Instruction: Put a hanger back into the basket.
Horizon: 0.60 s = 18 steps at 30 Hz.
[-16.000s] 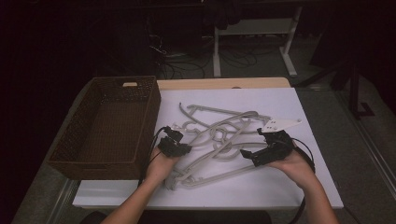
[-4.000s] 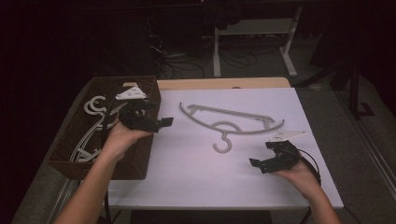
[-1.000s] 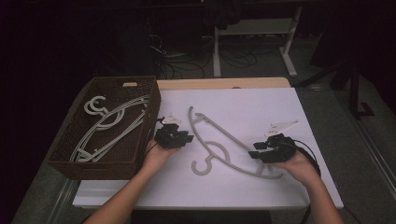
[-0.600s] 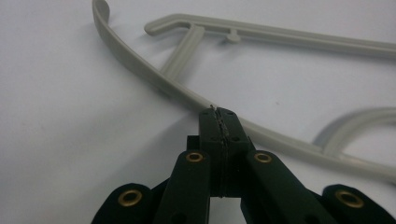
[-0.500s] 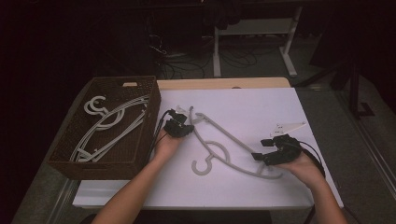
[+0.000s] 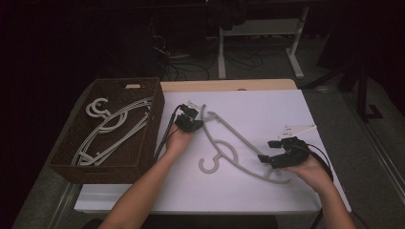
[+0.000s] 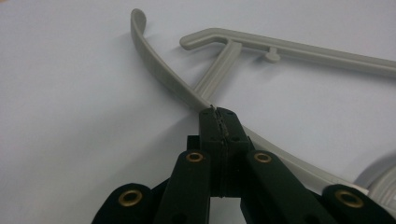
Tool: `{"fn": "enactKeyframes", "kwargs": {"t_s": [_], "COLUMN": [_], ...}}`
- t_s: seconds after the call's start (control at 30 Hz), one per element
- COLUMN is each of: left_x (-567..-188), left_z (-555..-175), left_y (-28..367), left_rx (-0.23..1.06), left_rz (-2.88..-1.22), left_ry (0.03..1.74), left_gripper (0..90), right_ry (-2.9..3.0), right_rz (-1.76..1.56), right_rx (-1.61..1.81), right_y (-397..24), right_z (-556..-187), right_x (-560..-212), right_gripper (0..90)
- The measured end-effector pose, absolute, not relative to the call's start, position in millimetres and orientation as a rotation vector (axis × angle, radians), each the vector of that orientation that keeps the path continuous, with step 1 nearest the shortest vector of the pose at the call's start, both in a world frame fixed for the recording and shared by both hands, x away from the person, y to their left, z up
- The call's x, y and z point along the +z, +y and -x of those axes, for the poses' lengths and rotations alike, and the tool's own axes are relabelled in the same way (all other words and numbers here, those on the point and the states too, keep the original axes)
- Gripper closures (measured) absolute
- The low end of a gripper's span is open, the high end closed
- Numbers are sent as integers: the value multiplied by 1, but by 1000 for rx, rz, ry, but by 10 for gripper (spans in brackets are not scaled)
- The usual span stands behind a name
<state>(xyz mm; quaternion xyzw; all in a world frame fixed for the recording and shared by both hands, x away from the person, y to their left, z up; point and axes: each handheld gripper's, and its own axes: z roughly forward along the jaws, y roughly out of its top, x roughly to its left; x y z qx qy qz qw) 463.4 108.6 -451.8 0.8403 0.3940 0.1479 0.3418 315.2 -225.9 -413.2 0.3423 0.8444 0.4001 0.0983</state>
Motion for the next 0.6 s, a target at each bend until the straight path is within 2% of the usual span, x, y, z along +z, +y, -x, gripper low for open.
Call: {"fn": "enactKeyframes", "kwargs": {"t_s": [0.5, 0.6], "left_x": [-453, -448], "left_z": [-499, -496], "left_y": [61, 67], "left_rx": [383, 376], "left_rz": [-2194, -2173], "left_ry": [956, 963], "left_gripper": [900, 830], "right_ry": [2491, 2484], "right_rz": [-1014, -1024], "right_rx": [1180, 1176], "right_y": [-229, -231], "right_z": [-318, -318], "right_x": [-413, -413], "right_gripper": [278, 279]}}
